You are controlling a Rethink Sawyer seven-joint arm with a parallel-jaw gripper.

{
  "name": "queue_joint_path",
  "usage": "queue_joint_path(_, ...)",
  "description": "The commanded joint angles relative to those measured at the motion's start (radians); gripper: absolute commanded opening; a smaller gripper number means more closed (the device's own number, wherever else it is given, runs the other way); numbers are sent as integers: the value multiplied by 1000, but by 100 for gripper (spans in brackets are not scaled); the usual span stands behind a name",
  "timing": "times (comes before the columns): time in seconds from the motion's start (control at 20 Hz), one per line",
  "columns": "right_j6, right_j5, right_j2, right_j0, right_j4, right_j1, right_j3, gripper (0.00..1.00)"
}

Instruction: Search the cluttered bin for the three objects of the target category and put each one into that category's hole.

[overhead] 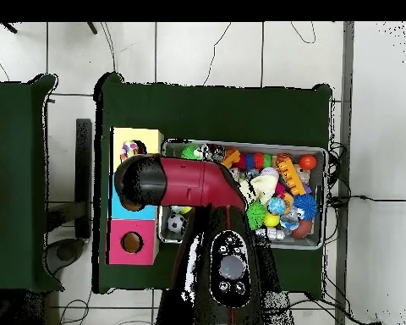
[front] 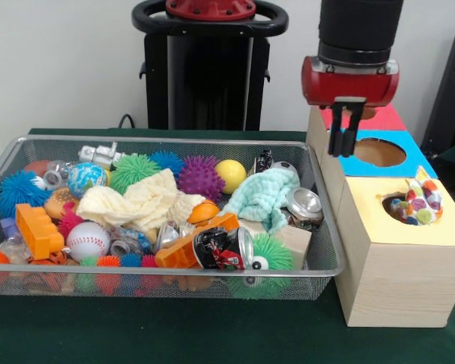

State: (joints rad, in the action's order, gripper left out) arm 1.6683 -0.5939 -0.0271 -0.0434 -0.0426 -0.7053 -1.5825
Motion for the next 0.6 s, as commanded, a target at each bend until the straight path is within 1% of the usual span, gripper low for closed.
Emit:
queue_joint_path(0.05,135,-22,124,1,-66,-14,-94,0)
queue_joint_path(0.35,110,28,154,-16,-81,-46,-133,0)
queue_joint_path(0.6,100,88,182,-34,-79,-36,-135,0)
